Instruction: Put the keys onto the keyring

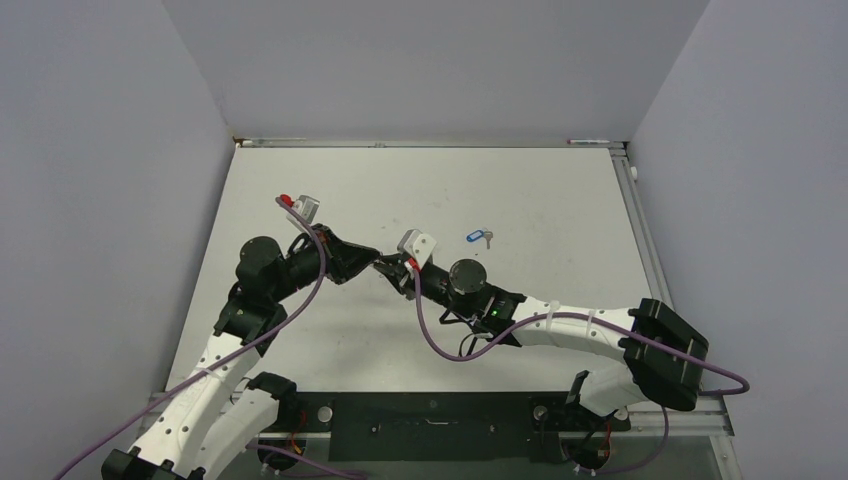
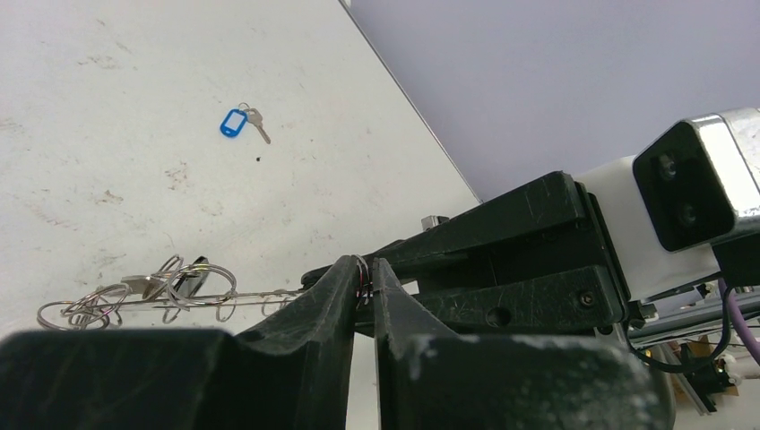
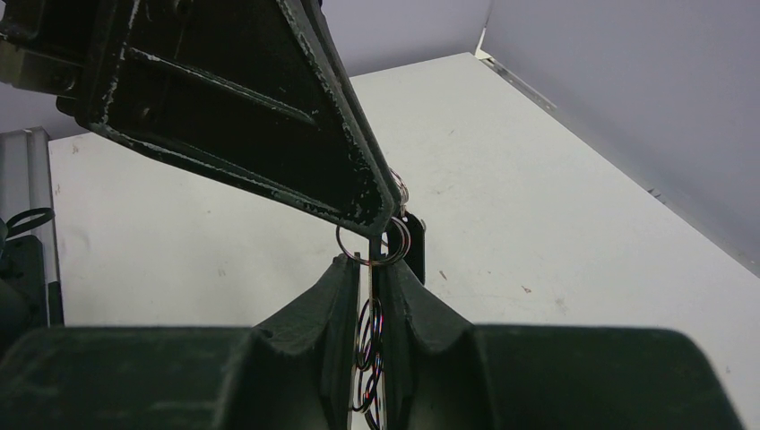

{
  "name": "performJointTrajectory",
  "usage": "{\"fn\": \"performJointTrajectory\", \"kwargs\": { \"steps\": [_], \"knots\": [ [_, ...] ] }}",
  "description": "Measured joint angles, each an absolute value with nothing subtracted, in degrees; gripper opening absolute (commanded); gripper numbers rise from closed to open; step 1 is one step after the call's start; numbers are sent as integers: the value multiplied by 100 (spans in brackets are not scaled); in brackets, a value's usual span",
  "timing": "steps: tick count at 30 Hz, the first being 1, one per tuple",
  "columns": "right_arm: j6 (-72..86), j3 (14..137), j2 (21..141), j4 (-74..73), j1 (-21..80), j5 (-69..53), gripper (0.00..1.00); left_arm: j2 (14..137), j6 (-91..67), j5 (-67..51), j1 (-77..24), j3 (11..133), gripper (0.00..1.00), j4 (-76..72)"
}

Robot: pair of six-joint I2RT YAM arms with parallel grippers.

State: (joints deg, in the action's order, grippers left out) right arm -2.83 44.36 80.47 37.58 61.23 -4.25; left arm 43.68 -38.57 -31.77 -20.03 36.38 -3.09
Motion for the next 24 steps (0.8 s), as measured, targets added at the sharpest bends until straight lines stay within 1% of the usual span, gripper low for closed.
{"fn": "performJointTrajectory", "kwargs": {
  "steps": [2, 5, 10, 12, 14, 16, 20, 24],
  "knots": [
    [-281, 4436, 8047, 3758, 6123, -425, 5, 4370, -3859, -3197, -2003, 3638, 25, -316],
    [-281, 4434, 8036, 3760, 6123, -425, 5, 4372, -3868, -3234, -2003, 3638, 36, -316],
    [-279, 4372, 7999, 3767, 6139, -419, 5, 4338, -3859, -3267, -2003, 3638, 50, -327],
    [-276, 4309, 7948, 3769, 6154, -401, 5, 4281, -3854, -3264, -2001, 3638, 54, -322],
    [-257, 4252, 7872, 3769, 6158, -381, 5, 4195, -3854, -3264, -1981, 3638, 54, -325],
    [-233, 4202, 7780, 3787, 6160, -351, 5, 4091, -3859, -3262, -1964, 3636, 52, -355],
    [-119, 4145, 7559, 3872, 6160, -242, 5, 3868, -3861, -3262, -1949, 3588, 43, -567],
    [215, 4143, 7343, 3970, 6167, -49, 5, 3605, -3846, -3288, -1940, 3356, 39, -978]
  ]
}}
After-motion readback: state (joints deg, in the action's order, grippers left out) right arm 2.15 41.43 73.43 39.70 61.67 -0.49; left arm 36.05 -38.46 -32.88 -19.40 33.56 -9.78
